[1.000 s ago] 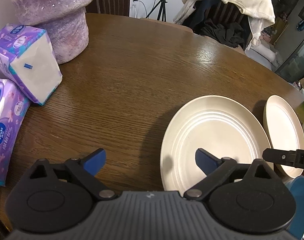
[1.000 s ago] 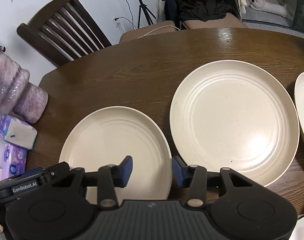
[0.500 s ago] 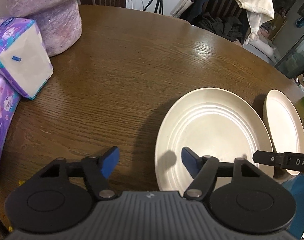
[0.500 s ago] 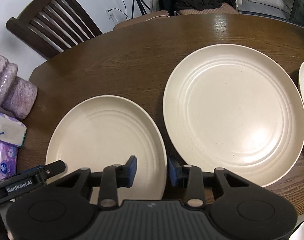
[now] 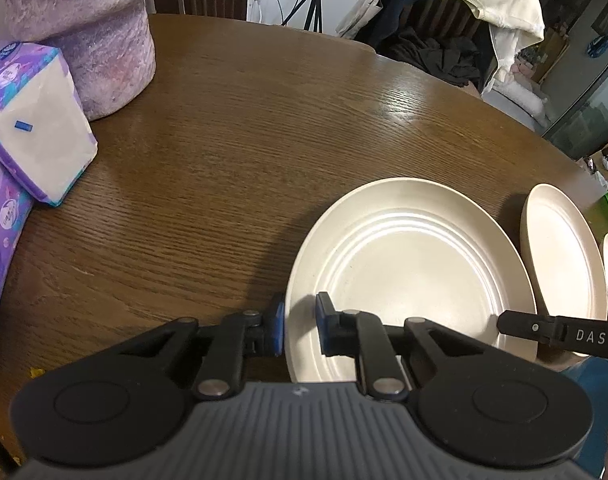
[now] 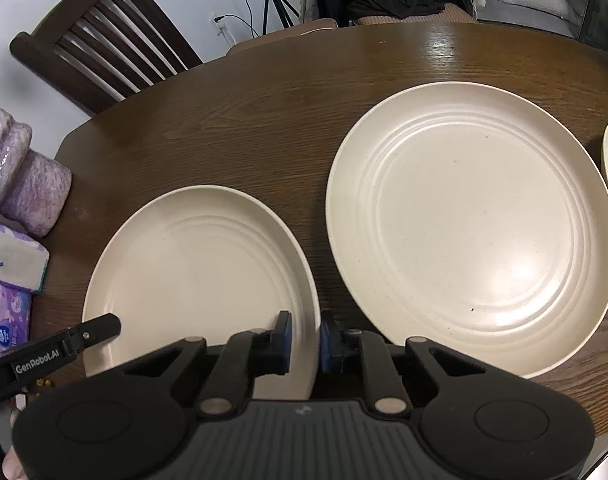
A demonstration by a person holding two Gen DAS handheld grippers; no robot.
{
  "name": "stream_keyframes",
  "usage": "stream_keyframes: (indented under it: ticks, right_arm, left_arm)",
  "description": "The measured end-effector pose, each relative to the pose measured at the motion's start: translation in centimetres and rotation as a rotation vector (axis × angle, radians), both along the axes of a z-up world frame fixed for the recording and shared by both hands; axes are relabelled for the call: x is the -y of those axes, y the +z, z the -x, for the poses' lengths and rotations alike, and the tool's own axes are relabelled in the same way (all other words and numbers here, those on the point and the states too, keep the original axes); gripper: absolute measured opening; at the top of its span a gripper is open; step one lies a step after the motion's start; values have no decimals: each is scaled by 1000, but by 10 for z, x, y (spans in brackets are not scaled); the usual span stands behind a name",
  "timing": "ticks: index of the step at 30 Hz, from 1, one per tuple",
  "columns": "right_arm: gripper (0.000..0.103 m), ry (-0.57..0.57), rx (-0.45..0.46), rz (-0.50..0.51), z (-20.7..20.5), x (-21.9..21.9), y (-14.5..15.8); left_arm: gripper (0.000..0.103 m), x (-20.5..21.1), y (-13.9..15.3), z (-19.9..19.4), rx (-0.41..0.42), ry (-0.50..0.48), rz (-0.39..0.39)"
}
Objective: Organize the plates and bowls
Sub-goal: 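Lift the cream plate with both grippers and pull it away from the bowls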
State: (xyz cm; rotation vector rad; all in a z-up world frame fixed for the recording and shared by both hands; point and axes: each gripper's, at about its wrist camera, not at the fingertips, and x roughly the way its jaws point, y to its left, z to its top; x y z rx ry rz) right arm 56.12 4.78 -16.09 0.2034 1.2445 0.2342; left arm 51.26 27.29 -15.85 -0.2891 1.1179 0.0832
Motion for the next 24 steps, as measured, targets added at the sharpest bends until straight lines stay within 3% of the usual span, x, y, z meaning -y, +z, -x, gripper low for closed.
stream_keyframes:
  ticks: [24]
  right_arm:
    - [11, 16, 59, -50, 8, -1, 22]
  left_arm:
    - [16, -14, 33, 6, 62, 11, -60]
